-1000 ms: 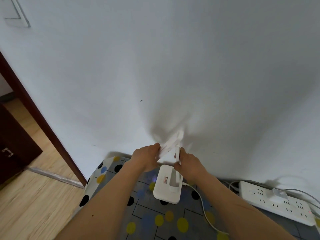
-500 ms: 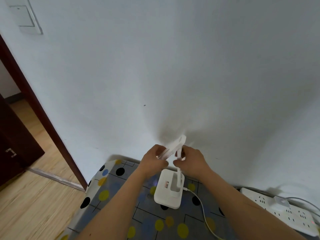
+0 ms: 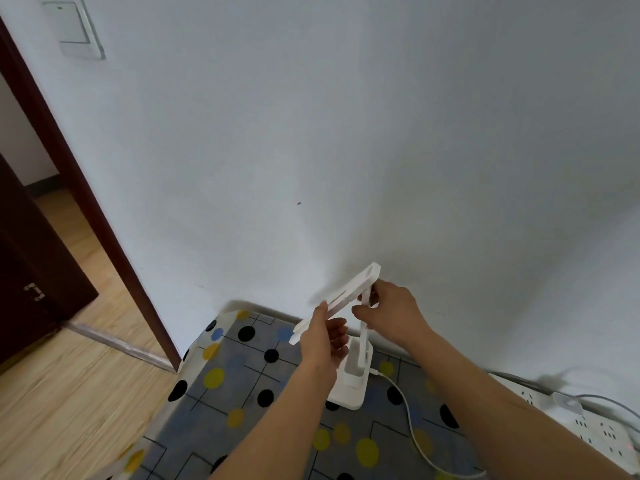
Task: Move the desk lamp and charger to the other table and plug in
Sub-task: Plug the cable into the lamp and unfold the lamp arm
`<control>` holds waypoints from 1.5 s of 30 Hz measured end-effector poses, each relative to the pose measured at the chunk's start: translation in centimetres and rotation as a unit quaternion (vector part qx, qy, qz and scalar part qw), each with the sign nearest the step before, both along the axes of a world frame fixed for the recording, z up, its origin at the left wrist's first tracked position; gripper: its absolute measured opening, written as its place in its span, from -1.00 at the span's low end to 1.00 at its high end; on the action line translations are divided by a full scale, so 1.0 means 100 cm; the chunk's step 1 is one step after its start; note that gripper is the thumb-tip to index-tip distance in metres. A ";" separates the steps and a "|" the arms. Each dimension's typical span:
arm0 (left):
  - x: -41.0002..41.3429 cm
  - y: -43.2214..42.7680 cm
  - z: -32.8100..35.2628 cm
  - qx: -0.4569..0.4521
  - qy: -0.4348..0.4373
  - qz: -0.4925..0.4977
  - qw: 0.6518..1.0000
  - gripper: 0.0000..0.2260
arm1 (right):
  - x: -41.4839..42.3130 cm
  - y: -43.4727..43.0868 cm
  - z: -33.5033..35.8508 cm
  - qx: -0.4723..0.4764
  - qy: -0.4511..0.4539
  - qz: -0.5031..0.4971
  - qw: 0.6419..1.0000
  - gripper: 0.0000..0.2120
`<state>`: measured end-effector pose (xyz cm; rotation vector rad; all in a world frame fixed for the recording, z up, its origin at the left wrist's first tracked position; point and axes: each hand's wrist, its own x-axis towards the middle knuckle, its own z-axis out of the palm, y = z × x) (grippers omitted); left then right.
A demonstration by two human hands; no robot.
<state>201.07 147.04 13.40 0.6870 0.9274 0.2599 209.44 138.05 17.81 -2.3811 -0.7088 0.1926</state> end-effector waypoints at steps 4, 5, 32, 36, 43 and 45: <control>0.001 0.005 0.004 -0.158 -0.061 0.023 0.985 -0.60 | -0.001 0.000 -0.001 -0.016 0.001 0.015 1.000 -0.81; 0.003 0.007 0.006 -0.174 -0.073 0.044 0.981 -0.64 | -0.001 0.000 -0.001 -0.024 -0.002 0.022 0.999 -0.81; 0.028 0.020 0.042 -0.123 -0.103 0.143 0.977 -0.76 | -0.001 0.003 0.001 -0.114 -0.025 0.031 0.993 -0.81; 0.031 0.022 0.047 -0.055 -0.087 0.159 0.982 -0.73 | -0.001 0.003 0.002 -0.110 -0.014 0.023 0.994 -0.80; 0.034 0.024 0.056 0.050 -0.068 0.175 0.981 -0.75 | -0.003 0.002 0.006 -0.101 0.001 0.024 0.995 -0.80; 0.035 0.024 0.058 0.093 -0.069 0.175 0.978 -0.77 | -0.003 0.001 0.006 -0.087 0.014 0.026 0.996 -0.79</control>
